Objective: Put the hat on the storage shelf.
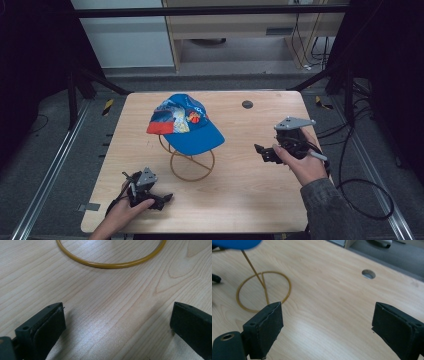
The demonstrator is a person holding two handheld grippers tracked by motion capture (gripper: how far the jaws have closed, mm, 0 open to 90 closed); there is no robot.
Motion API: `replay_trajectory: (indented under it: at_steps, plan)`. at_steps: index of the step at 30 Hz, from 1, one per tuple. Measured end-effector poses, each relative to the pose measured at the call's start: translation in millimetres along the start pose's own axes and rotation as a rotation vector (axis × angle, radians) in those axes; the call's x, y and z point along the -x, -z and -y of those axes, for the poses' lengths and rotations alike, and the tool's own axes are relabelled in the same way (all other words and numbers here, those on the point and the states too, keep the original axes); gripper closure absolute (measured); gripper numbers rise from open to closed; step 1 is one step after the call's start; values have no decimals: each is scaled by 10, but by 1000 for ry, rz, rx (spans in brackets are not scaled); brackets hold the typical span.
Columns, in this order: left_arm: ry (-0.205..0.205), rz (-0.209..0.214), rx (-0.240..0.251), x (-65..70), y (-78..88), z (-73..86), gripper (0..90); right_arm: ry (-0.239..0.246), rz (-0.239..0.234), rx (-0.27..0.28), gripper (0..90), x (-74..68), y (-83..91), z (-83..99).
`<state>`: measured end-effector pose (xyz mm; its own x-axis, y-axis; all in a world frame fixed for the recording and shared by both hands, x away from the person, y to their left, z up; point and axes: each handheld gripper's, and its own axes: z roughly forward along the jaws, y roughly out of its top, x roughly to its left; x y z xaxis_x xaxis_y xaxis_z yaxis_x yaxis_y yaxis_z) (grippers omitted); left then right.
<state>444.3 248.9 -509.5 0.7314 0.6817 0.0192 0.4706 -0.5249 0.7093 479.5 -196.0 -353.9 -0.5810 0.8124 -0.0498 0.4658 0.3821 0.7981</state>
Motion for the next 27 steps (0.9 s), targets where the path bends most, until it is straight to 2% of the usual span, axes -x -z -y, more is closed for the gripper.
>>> replay_trajectory:
  at_steps: [8,18,27]
  plan:
    - [1,-1,0,2,0,0,0,-21,-7,-14,121,3,-149,282]
    - [4,-1,1,6,-1,0,0,-53,-37,-43,119,-153,-414,713]
    - [4,-2,2,6,-1,0,0,-78,-57,-48,118,-255,-579,896]
